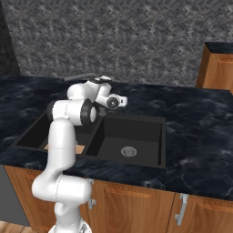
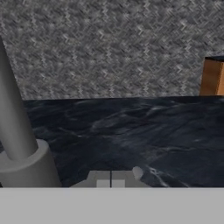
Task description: Turn on the sink faucet with hot water and rinse the cutting board for ten seconds, then turn off the faucet. Push the cutting board to reach the water if necessary.
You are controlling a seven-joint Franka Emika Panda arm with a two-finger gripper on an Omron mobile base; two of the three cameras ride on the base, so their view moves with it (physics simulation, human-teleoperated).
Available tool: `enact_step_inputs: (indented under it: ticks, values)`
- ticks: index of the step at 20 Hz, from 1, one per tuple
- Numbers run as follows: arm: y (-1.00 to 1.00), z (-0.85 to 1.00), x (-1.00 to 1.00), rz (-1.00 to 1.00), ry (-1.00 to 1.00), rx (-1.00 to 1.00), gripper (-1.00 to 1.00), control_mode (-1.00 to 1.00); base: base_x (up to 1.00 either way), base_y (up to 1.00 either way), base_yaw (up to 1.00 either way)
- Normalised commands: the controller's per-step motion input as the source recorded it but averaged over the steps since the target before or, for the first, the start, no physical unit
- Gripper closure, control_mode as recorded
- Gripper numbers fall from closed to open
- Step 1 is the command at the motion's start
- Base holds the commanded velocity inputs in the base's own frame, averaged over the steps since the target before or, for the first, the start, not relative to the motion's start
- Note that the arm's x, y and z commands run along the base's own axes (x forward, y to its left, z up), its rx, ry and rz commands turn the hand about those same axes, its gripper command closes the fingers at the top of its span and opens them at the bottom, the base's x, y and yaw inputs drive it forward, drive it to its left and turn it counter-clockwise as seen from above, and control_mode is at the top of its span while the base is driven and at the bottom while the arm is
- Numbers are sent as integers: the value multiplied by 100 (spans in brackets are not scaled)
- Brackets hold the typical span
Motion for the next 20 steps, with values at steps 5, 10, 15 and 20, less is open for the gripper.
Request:
enact_step_inputs:
  ticks: [5, 10, 15, 20]
  values:
    - [-12, 0, 0, 0, 6, 0, 100, -100, 0, 0, 0]
    - [-4, 0, 0, 0, 1, 0, 100, -100, 0, 0, 0]
    - [0, 0, 0, 0, 0, 0, 100, -100, 0, 0, 0]
    - [-2, 0, 0, 0, 0, 0, 100, -100, 0, 0, 0]
